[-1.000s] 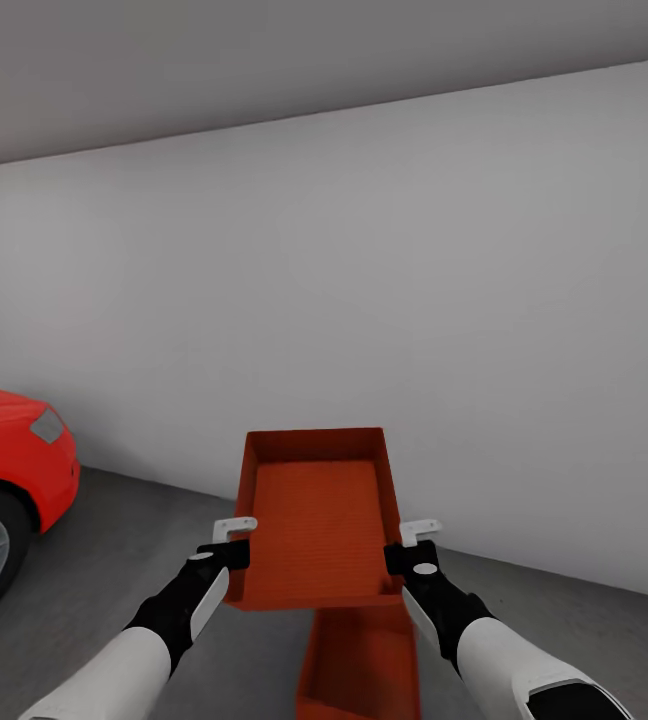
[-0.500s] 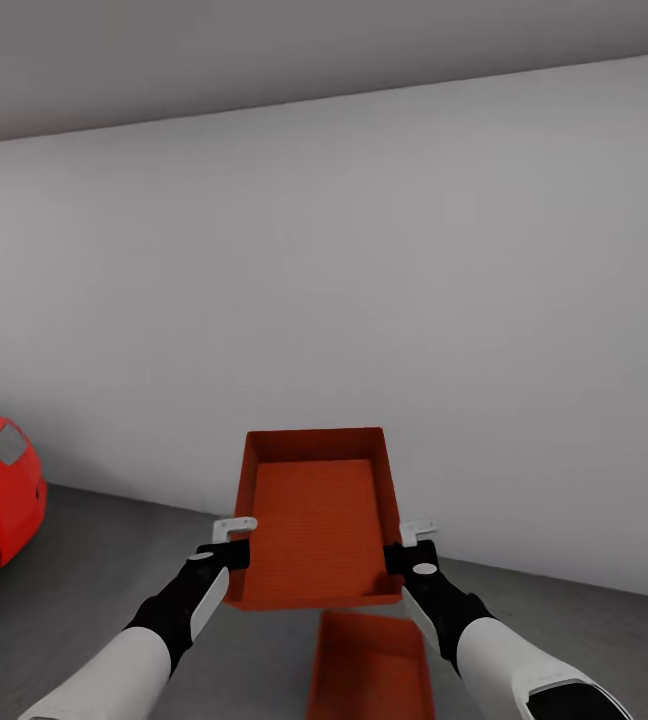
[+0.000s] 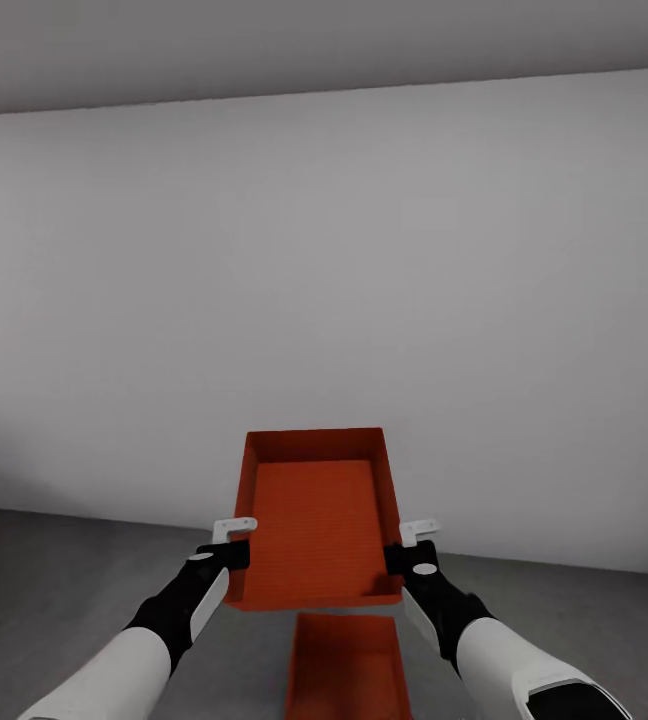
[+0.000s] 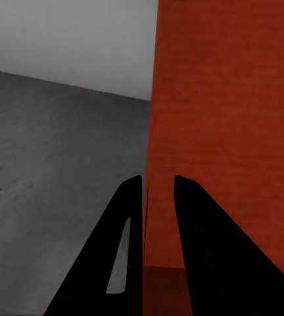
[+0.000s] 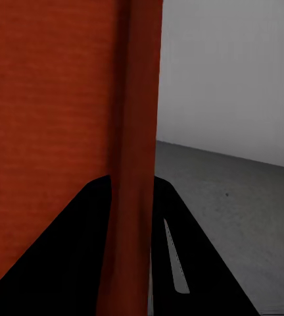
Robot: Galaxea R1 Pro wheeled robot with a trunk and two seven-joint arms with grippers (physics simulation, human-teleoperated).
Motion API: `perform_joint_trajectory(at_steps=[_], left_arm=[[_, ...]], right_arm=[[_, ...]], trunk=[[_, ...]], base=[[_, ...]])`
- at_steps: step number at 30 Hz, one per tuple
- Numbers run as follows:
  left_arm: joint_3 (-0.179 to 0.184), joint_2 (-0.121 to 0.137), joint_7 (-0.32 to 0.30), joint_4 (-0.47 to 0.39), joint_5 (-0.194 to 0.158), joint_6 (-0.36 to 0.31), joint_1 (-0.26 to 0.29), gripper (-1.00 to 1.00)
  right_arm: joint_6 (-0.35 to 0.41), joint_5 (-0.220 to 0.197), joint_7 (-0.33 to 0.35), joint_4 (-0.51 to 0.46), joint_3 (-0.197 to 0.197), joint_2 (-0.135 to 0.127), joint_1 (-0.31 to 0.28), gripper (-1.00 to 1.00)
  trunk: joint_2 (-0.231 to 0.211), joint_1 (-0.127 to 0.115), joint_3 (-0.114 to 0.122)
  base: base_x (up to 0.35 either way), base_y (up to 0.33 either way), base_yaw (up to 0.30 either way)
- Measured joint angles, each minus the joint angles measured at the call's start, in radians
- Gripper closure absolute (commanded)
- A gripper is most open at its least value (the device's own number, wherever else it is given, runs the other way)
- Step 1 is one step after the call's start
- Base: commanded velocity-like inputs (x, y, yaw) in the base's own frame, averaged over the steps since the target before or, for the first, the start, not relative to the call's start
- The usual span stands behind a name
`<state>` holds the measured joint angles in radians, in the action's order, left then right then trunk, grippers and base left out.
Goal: Move the two storage containers from the living room to the garage. In the garage, place one container on the floor and stack the other container on top of it (either order is fine).
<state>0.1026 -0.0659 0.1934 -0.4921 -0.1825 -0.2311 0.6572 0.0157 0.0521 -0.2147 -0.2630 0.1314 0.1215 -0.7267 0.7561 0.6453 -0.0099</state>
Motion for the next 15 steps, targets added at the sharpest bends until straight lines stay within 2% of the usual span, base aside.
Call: perform_joint_trajectory(at_steps=[10,15], left_arm=[[0.001,0.000,0.001,-0.001,-0.001,-0.002,0.000,1.00],[0.000,0.000,0.001,-0.001,0.000,-0.003,0.000,1.00]], right_arm=[[0.000,0.000,0.002,0.000,0.000,-0.001,0.000,1.00],[0.001,0.000,0.003,0.001,0.000,-0.001,0.000,1.00]], trunk=[[0.000,0.000,0.000],[0.000,0.000,0.000]], base=[[0.000,0.000,-0.240],[0.000,0.000,-0.050]])
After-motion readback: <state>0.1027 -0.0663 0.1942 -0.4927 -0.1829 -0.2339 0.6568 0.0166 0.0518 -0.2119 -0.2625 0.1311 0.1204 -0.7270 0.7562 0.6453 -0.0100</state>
